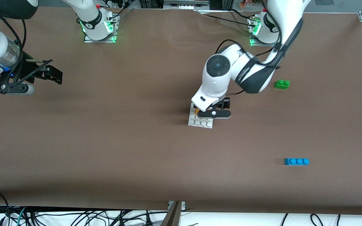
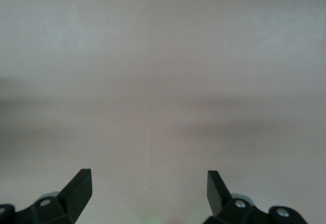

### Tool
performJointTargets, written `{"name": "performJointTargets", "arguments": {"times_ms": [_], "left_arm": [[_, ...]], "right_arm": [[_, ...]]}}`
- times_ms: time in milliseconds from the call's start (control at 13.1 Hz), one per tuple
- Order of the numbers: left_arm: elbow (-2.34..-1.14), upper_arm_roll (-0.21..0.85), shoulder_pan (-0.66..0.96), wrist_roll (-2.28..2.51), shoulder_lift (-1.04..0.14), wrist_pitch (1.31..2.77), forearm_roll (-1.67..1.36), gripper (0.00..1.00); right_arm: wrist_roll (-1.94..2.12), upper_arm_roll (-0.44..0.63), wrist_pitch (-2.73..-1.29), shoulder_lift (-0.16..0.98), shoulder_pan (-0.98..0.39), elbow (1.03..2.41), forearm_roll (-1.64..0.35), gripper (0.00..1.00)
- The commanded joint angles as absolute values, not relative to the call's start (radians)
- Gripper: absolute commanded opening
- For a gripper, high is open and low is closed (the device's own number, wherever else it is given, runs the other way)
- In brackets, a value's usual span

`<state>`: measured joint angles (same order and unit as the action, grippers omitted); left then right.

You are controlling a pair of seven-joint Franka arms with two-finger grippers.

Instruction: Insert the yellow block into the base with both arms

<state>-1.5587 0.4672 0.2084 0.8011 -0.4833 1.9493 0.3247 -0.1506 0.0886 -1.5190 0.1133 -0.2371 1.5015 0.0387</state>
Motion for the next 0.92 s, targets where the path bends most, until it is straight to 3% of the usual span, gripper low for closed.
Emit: {"name": "performJointTargets", "arguments": {"times_ms": [0,459,841], "left_arm": [[-1.588,0.466,0.157,0.796,-0.330,1.821,0.301,1.00],[-1.454,0.439,-0.041,0.461,-0.233,1.652,0.085,1.00],[-1.563,0.202,-0.055,0.154,-0.080,1.641,-0.036,1.00]], "right_arm": [[-0.138,0.086,-1.503,0.112,-0.232,1.489,0.040,1.00],[-0.140,0.084,-1.506,0.109,-0.232,1.489,0.009,1.00],[-0.140,0.083,-1.523,0.106,-0.232,1.489,-0.026,1.00]]}}
